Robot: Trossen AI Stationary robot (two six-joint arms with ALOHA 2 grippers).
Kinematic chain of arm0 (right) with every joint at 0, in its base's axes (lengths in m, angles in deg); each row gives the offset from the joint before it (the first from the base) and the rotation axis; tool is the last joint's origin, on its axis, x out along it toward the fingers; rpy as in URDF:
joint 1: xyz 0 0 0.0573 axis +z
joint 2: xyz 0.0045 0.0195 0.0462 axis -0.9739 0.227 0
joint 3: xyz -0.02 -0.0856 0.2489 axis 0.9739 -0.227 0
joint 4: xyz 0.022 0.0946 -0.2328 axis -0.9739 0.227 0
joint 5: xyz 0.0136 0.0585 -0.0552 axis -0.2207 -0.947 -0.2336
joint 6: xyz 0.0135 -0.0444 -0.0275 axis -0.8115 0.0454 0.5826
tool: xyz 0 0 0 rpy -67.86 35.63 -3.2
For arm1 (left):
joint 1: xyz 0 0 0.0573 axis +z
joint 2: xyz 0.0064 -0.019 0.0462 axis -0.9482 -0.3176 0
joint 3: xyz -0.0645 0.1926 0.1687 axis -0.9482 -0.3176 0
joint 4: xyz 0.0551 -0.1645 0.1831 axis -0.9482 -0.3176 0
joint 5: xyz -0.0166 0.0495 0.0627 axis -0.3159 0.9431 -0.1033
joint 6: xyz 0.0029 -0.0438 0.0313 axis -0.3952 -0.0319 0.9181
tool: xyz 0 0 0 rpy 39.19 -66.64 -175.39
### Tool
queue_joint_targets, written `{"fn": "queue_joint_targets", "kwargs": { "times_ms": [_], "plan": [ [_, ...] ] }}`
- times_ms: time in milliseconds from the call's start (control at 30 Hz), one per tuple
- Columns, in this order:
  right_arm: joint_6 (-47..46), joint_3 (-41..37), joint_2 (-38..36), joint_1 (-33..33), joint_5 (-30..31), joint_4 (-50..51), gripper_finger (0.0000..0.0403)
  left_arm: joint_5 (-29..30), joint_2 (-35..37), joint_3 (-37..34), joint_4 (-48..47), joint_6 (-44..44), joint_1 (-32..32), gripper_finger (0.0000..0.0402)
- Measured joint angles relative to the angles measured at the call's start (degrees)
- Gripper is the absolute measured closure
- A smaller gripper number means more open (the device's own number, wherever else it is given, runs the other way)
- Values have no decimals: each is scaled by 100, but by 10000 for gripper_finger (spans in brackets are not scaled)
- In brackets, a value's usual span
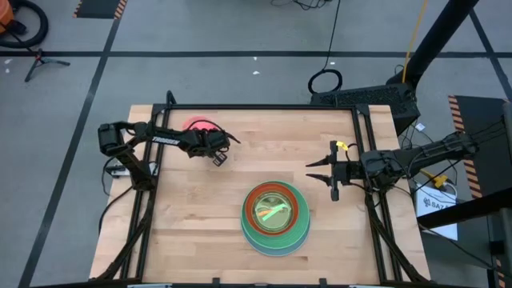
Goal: Stack plastic plates
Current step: Stack the pink plate on top of the green plate
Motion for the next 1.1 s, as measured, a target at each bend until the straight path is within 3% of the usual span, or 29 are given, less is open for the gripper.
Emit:
{"fn": "queue_joint_targets", "kwargs": {
  "times_ms": [267,733,1100],
  "plan": [
    [0,0,0,0,-2,0,289,240,17,103,-451,-80,-276,395],
    [-57,0,-243,15,-25,122,289,720,28,1194,-1892,-253,-1283,399],
    [-354,2,-649,17,-48,524,289,766,31,2398,-2191,1115,-2748,400]
  ]
}}
